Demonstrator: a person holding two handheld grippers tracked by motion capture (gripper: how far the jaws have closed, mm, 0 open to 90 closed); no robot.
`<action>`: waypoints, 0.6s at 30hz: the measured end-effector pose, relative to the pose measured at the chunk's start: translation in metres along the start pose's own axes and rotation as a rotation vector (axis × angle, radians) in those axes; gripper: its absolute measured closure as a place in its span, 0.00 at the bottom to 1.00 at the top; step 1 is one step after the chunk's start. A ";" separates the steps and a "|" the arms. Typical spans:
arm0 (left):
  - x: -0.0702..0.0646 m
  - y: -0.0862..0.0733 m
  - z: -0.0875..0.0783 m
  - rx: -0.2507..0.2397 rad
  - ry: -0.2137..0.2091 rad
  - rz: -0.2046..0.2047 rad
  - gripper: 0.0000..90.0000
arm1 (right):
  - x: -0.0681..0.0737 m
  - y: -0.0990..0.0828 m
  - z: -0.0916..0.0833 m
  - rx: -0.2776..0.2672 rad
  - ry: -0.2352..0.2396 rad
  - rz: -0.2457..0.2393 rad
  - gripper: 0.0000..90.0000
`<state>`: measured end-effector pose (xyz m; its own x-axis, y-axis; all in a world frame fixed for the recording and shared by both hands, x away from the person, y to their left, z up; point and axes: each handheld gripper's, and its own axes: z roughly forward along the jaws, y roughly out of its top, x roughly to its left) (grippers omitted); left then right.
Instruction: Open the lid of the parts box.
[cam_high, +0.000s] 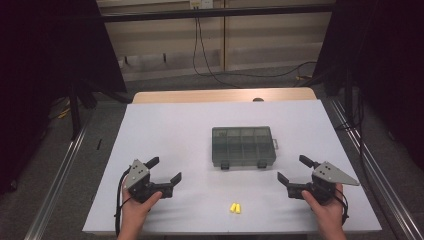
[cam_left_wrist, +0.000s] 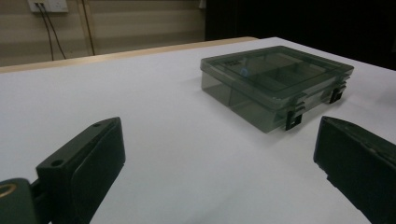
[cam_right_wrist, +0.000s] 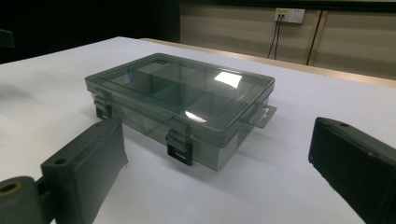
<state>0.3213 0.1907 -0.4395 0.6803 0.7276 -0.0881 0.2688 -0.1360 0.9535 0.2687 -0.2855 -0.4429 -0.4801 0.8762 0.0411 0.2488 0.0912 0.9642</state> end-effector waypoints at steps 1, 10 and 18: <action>-0.001 0.000 0.001 0.002 -0.003 0.005 0.02 | 0.000 0.001 0.002 0.001 -0.007 -0.007 0.04; -0.010 0.005 0.012 0.016 -0.030 0.012 0.02 | -0.001 0.001 0.010 0.020 0.004 0.003 0.04; -0.017 0.006 0.018 0.034 -0.046 0.023 0.03 | -0.001 0.003 0.013 0.024 0.012 0.018 0.03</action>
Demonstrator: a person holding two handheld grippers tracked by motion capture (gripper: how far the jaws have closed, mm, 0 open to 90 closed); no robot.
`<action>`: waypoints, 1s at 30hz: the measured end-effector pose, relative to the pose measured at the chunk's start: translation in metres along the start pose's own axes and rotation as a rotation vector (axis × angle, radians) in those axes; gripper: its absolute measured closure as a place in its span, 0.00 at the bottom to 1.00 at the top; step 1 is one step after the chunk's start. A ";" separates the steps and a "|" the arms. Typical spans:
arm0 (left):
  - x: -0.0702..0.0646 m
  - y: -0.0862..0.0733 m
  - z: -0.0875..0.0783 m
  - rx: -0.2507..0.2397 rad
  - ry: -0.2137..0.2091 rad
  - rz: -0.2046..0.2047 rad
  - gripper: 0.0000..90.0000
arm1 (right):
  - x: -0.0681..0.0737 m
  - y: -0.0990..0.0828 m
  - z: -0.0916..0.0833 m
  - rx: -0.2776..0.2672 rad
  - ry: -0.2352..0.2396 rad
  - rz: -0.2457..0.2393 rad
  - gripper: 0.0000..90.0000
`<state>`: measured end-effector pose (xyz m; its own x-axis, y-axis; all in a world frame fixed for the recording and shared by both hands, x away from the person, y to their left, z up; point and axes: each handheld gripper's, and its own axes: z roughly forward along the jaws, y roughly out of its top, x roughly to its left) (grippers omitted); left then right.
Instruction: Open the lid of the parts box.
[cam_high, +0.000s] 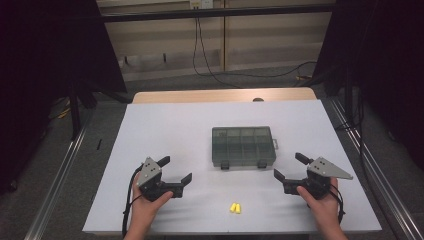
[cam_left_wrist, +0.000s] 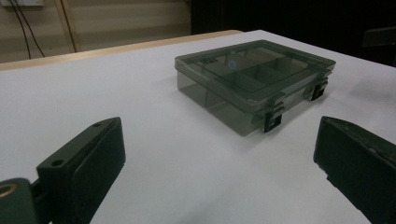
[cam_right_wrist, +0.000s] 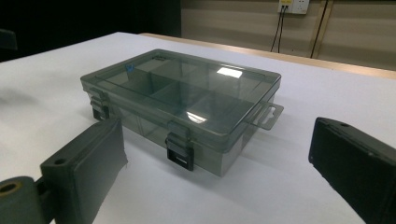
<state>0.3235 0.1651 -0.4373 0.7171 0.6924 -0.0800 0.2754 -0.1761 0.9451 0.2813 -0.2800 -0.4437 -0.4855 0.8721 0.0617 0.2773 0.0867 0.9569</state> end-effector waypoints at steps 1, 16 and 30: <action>-0.001 0.000 0.001 0.002 -0.002 -0.002 0.03 | 0.001 0.001 0.001 -0.005 0.000 0.009 0.03; -0.010 0.004 0.014 0.021 -0.026 0.003 0.03 | 0.001 0.001 0.004 0.024 -0.001 -0.003 0.04; -0.016 0.011 0.034 0.032 -0.059 0.022 0.02 | -0.003 0.001 0.005 0.041 -0.013 0.008 0.04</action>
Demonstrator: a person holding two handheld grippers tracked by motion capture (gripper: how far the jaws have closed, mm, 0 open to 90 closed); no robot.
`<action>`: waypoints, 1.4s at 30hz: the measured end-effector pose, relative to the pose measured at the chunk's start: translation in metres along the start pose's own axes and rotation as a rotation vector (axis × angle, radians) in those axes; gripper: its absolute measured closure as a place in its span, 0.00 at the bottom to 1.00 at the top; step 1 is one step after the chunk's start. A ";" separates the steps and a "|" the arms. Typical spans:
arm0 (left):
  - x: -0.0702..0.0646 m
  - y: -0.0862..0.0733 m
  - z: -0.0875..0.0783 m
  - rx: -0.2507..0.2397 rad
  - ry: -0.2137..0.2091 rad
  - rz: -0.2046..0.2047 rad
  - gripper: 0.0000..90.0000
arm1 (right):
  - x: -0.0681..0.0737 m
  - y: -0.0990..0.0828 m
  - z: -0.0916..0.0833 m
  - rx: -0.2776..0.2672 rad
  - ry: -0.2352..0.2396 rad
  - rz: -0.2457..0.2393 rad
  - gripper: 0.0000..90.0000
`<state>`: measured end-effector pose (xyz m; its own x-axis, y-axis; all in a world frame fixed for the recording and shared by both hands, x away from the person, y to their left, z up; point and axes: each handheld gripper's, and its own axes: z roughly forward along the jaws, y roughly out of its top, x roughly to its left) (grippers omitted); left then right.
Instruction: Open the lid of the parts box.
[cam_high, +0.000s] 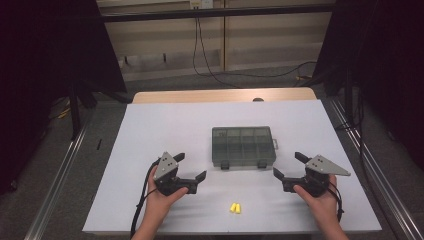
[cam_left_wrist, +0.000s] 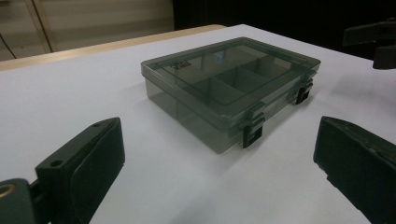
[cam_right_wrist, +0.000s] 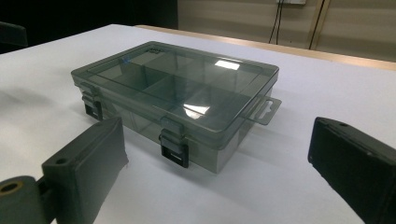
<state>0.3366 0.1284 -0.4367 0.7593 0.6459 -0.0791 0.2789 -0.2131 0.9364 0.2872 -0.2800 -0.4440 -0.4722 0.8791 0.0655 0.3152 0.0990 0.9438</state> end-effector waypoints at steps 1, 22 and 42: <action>0.000 0.000 0.000 0.000 0.000 0.000 0.02 | -0.001 0.000 0.000 0.002 0.000 0.002 0.04; -0.002 0.006 0.030 0.023 -0.001 -0.019 0.03 | -0.009 0.010 0.006 -0.002 0.000 0.025 0.05; -0.002 0.014 0.049 0.041 -0.013 -0.014 0.03 | -0.009 0.011 0.015 0.031 0.006 -0.004 0.05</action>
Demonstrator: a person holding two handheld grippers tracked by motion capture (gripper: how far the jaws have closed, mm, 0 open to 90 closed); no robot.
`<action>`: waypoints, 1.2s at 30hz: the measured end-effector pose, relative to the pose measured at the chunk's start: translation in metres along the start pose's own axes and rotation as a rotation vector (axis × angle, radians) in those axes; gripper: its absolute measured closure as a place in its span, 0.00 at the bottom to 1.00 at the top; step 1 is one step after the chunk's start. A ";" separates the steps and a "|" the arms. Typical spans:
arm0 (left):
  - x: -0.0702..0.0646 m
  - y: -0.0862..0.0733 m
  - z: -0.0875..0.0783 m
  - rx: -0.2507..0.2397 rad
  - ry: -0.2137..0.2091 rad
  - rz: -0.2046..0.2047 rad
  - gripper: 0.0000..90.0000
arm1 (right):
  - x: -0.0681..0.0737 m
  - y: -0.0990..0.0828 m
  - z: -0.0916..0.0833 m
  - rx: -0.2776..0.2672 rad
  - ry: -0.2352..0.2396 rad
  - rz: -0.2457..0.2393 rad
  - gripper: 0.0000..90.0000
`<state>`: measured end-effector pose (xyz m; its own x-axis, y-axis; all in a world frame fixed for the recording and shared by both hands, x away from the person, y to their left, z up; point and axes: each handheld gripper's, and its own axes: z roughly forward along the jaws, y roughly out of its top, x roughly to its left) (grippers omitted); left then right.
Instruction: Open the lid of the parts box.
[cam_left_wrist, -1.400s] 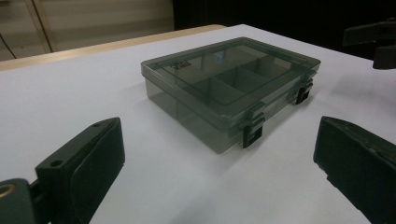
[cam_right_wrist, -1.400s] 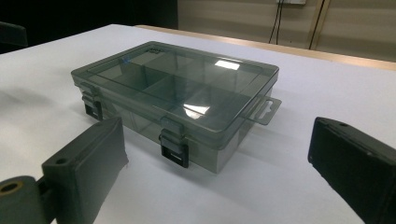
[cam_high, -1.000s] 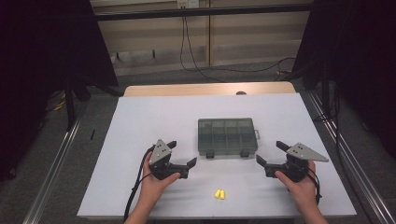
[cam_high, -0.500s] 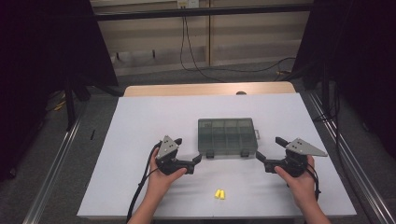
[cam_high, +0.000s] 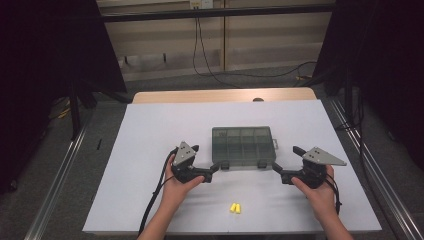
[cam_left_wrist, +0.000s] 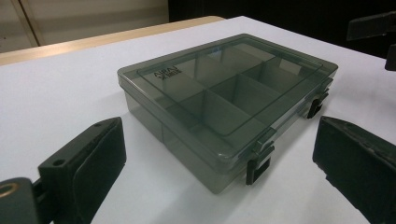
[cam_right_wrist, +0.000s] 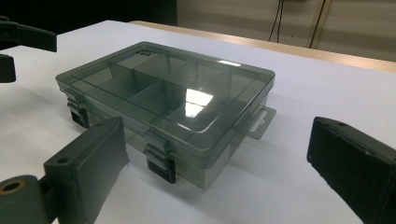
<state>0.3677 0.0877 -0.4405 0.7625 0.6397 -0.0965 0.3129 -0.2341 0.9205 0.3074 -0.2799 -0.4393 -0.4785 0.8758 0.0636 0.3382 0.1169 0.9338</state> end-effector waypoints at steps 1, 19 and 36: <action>0.000 0.001 0.001 0.002 0.000 0.000 0.03 | 0.001 0.000 0.001 -0.001 0.001 0.000 0.05; 0.000 0.000 0.006 0.056 -0.020 -0.020 0.09 | 0.003 0.004 -0.001 0.011 0.023 0.006 0.14; 0.006 0.001 -0.001 0.094 -0.015 0.006 0.41 | 0.002 -0.001 0.001 0.133 0.032 -0.002 0.75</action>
<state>0.3716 0.0920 -0.4392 0.7728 0.6271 -0.0979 0.3596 -0.3055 0.8817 0.3070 -0.2774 -0.4409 -0.5042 0.8603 0.0746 0.4408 0.1821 0.8789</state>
